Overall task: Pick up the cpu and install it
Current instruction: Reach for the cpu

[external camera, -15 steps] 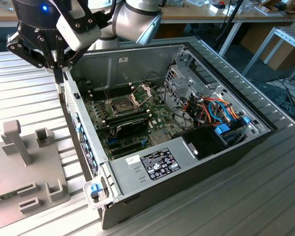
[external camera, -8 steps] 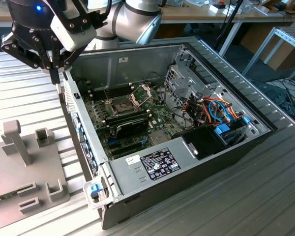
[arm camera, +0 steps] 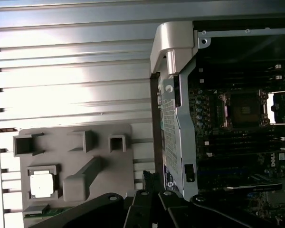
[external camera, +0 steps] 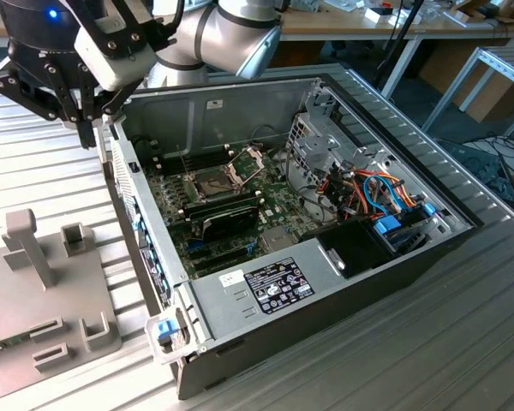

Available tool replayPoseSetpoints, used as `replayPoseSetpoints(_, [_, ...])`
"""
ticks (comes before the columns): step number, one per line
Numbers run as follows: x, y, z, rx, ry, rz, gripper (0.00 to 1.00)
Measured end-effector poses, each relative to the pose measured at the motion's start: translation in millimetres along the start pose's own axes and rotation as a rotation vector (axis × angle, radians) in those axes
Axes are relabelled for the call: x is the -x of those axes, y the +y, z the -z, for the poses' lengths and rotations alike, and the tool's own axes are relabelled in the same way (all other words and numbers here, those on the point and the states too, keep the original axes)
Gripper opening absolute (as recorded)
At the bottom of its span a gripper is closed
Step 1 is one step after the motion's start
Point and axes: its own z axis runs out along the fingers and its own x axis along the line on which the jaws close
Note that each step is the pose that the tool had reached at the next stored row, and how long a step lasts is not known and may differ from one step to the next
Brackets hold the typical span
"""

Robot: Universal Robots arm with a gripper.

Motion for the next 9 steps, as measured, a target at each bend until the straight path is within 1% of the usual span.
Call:
replayPoseSetpoints(3, [-2.3,-0.2,0.1,0.0000,0.0000,0.000,0.11])
replayPoseSetpoints(9, [-9.1,-0.7,0.2,0.0000,0.0000,0.000,0.11])
